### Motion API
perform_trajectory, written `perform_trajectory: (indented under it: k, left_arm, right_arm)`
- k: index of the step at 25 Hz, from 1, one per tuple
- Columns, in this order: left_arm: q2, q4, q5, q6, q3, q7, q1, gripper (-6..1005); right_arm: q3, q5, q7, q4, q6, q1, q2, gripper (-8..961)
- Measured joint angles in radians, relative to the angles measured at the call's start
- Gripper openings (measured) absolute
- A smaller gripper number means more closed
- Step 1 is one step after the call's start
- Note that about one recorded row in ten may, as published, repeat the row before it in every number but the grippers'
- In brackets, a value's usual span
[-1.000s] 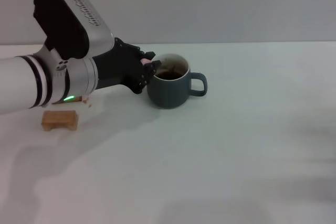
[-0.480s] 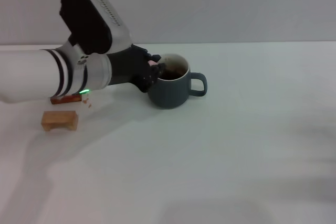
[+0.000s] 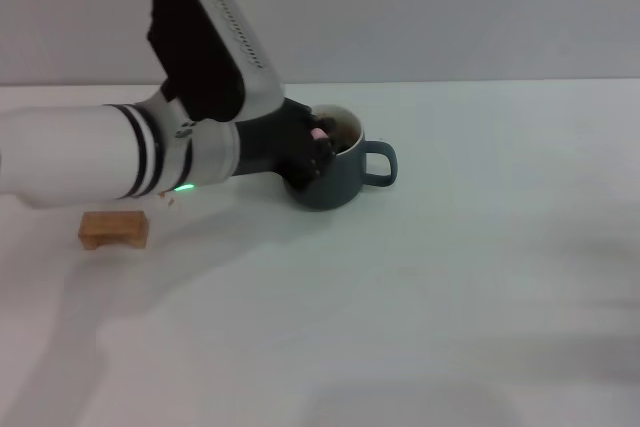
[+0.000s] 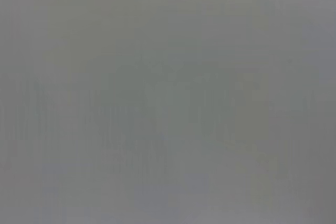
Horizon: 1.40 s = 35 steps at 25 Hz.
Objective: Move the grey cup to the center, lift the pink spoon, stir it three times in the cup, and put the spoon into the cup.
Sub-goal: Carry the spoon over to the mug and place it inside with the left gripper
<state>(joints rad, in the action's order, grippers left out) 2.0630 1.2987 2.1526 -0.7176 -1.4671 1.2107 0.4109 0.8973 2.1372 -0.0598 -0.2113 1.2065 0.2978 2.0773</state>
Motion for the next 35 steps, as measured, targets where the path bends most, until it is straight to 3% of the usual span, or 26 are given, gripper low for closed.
perform_trajectory:
  k: [5,12,22,29,35]
  left_arm:
    - [-0.003,0.013,0.002,0.002,-0.066,0.002,-0.028,148]
    - [-0.002,-0.010,0.003,0.004,-0.090,0.005,-0.002,147]
    - [0.004,-0.050,-0.004,0.016,0.016,0.001,0.073,148]
    - [0.001,-0.043,0.001,0.019,0.027,-0.001,0.048,148]
    - [-0.003,-0.025,0.037,0.012,-0.028,-0.001,0.009,149]
  right_arm:
    - [-0.001,0.002,0.000,0.001,-0.005,0.004,0.000,-1]
    - [-0.002,0.003,0.000,0.004,-0.005,0.006,0.000,-2]
    - [-0.002,0.003,0.000,0.003,-0.005,0.006,0.000,-1]
    - [-0.002,0.005,0.000,0.000,-0.005,0.005,0.001,0]
    - [-0.015,0.006,0.000,-0.002,-0.005,0.002,0.003,0]
